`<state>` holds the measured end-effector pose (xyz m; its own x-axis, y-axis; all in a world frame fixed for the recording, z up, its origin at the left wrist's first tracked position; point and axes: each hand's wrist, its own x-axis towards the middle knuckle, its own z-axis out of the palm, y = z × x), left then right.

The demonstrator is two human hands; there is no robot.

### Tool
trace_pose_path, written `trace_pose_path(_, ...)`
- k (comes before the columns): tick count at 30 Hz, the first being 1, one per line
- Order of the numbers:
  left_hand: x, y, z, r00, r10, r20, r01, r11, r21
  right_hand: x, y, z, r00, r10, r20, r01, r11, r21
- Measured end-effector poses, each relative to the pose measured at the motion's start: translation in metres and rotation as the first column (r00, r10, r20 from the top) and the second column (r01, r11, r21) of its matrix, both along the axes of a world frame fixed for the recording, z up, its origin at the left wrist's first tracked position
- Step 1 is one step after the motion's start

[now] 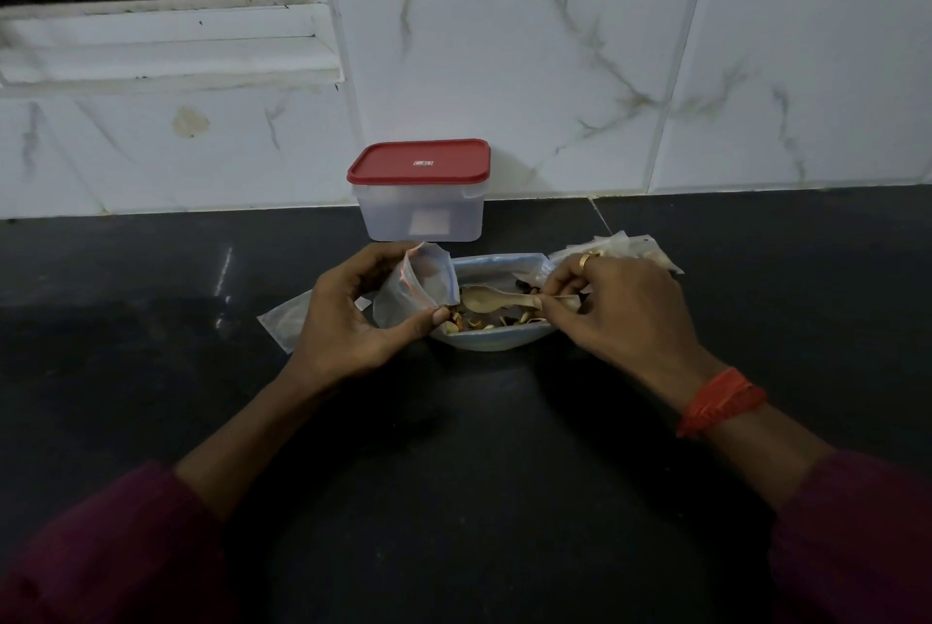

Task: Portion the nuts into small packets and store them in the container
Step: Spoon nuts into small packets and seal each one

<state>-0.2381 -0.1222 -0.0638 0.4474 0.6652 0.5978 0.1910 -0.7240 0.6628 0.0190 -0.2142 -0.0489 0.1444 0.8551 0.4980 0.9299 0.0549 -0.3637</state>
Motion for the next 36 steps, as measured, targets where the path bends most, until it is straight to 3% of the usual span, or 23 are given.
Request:
trace_pose_path(4,0.0,0.001,-0.001,1.0,-0.01,0.002,0.01,1.0,-0.016,-0.003,0.002,-0.002,0.951,0.11,-0.288,-0.096,0.993,0.061)
trace_pose_path(7,0.0,0.001,-0.001,1.0,-0.026,0.016,0.026,0.999,-0.023,-0.01,0.001,-0.004,0.918,0.197,-0.345,-0.18,0.98,0.079)
trace_pose_path(11,0.0,0.002,-0.001,0.998,-0.046,0.03,0.047,0.998,-0.037,-0.018,0.005,-0.013,0.914,0.245,-0.324,-0.232,0.97,0.078)
trace_pose_path(17,-0.001,0.002,0.0,0.998,-0.051,0.042,0.053,0.998,-0.04,-0.016,0.015,-0.019,0.991,0.129,-0.047,-0.121,0.981,0.151)
trace_pose_path(22,-0.003,0.003,0.001,0.997,-0.064,0.033,0.066,0.997,-0.048,-0.014,0.019,-0.02,0.972,0.225,-0.072,-0.213,0.965,0.151)
trace_pose_path(27,-0.004,0.003,0.001,0.996,-0.083,0.017,0.084,0.994,-0.073,-0.012,0.017,-0.018,0.967,0.224,-0.125,-0.194,0.958,0.213)
trace_pose_path(31,-0.004,0.003,0.001,0.996,-0.087,0.017,0.088,0.992,-0.086,-0.013,0.016,-0.02,0.962,0.245,-0.12,-0.228,0.964,0.139)
trace_pose_path(36,-0.004,0.003,0.002,0.994,-0.106,0.009,0.106,0.988,-0.109,-0.011,0.015,-0.016,0.962,0.262,-0.077,-0.238,0.943,0.232)
